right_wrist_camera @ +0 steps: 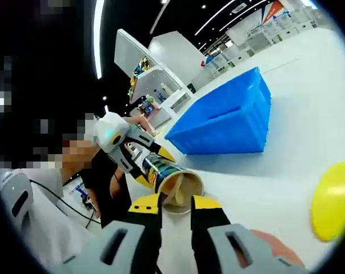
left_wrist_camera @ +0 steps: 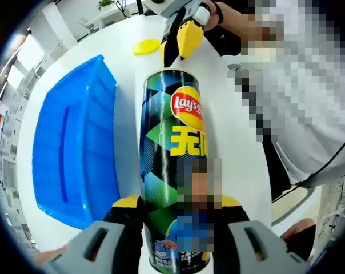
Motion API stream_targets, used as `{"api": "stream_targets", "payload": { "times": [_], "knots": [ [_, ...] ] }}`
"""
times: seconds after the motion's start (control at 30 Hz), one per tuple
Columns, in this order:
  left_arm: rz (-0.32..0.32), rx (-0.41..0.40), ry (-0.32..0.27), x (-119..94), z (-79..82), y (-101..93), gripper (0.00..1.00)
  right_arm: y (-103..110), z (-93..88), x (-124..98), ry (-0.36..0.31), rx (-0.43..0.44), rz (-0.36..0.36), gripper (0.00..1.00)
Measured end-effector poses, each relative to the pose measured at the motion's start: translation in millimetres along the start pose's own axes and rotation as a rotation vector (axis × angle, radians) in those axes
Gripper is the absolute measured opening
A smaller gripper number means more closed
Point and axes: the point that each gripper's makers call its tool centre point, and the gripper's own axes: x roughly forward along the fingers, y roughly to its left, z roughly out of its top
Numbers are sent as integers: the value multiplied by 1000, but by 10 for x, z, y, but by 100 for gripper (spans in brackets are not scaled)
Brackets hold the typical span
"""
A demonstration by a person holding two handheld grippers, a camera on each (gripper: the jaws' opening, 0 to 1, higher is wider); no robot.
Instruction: Open the lid of the chip container on the table, take out the chips, place them into the box in front of the container, and close the lid
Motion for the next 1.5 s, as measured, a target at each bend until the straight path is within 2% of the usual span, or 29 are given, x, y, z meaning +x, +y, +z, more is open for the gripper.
{"api": "stream_targets", "payload": {
  "times": [0.07, 0.3, 0.33, 0.4, 0.5, 0.7, 0.87, 1.03, 1.17, 1.2, 1.23, 1.27, 1.33, 1.37, 1.4, 1.47, 1.5],
  "knots": [
    [-3, -1, -1, -1, -1, -2, 46, -2, -47, 46, 39, -3, -4, 20],
    [-12, 1, 11, 1, -12, -7, 46, 41, -64, 104, 91, 9, 30, 20],
    [-14, 0, 11, 2, -11, -8, 46, 13, -31, 107, 91, 20, 41, 20],
    [-16, -1, 11, 4, -10, -9, 46, -11, -24, 116, 100, 106, 47, 20],
    [-18, 0, 15, 6, -10, -11, 46, -18, -45, 133, 102, 100, 42, 20],
    [-16, -1, 16, 4, -10, -15, 46, 62, -172, 215, 151, 122, 57, 17],
    [-14, 2, 20, 2, -14, -15, 46, -26, -69, 256, 145, 150, 31, 16],
    [-11, -9, 26, 4, -17, -9, 46, -8, -69, 281, 179, 150, 19, 11],
    [-7, -10, 29, 5, -22, -7, 46, 10, -96, 282, 163, 144, 24, 9],
    [-7, -11, 29, 5, -23, -6, 46, 38, -83, 294, 149, 152, 45, 4],
    [-6, -13, 29, 6, -24, -1, 46, 93, -62, 312, 131, 175, 76, 4],
    [-5, -14, 33, 6, -33, 4, 46, 31, -78, 325, 123, 160, 51, 3],
    [-1, -15, 33, 3, -40, 9, 46, 9, -80, 326, 115, 156, 54, 1],
    [2, -13, 30, 2, -41, 8, 46, 6, -63, 328, 104, 205, 46, 0],
    [7, -10, 34, 3, -42, 7, 46, 6, -70, 331, 107, 201, 46, 0],
    [11, -6, 38, 3, -44, 8, 46, -20, -58, 325, 107, 276, 28, 0],
    [11, -4, 39, 1, -45, 10, 46, -30, -62, 326, 108, 266, 28, 0]
  ]
}}
